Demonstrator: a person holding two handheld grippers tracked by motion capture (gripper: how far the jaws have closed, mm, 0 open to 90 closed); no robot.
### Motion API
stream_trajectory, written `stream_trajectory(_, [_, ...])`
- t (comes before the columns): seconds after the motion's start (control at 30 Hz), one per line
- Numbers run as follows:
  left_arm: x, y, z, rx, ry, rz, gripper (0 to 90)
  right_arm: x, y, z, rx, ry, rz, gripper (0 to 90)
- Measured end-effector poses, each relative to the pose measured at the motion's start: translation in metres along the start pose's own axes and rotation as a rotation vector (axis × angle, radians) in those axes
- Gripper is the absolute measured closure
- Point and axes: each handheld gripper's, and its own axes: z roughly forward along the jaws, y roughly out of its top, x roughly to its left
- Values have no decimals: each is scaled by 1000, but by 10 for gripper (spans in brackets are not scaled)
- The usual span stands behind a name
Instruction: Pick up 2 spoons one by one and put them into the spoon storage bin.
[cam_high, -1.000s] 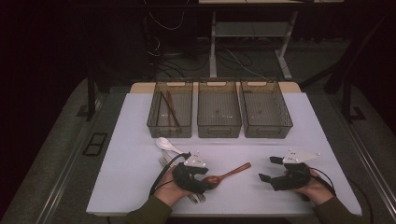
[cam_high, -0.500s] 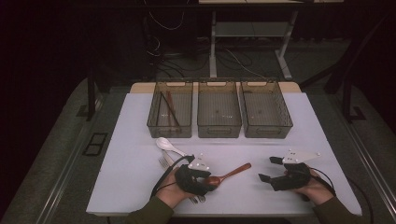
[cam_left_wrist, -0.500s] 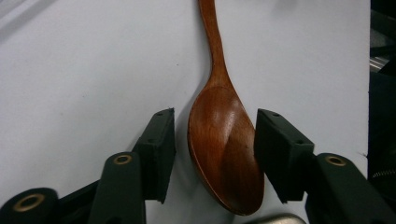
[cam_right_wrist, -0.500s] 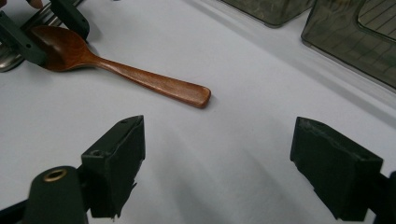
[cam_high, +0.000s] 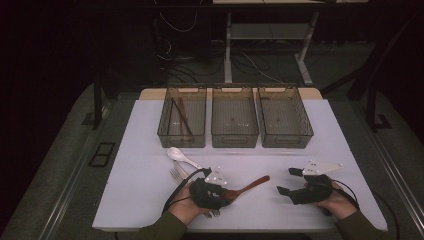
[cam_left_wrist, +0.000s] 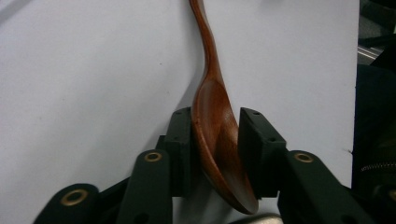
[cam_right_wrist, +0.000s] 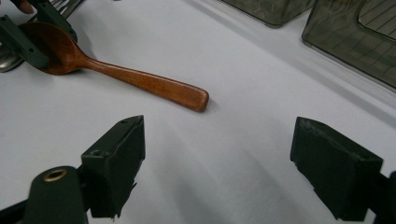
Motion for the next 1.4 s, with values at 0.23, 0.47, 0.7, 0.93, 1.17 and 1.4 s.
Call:
stream_trajectory(0.23, [-5, 2, 1, -17, -2, -51, 750, 0, 0, 0, -2, 0, -2, 178])
stream_trajectory(0.47, [-6, 5, 1, 5, -5, -14, 791, 0, 0, 0, -3, 2, -3, 178])
stream_trajectory(0.7, [-8, 6, 2, -5, -3, -20, 797, 0, 0, 0, -3, 3, -3, 178])
stream_trajectory(0.93, [-8, 7, 1, -10, -8, -11, 798, 0, 0, 0, -3, 4, -4, 178])
stream_trajectory(1.17, [-4, 6, -8, -10, -4, -15, 799, 0, 0, 0, -3, 5, -4, 178])
stream_trajectory(1.4, [0, 5, -16, -38, 14, -42, 800, 0, 0, 0, -8, 15, -2, 149])
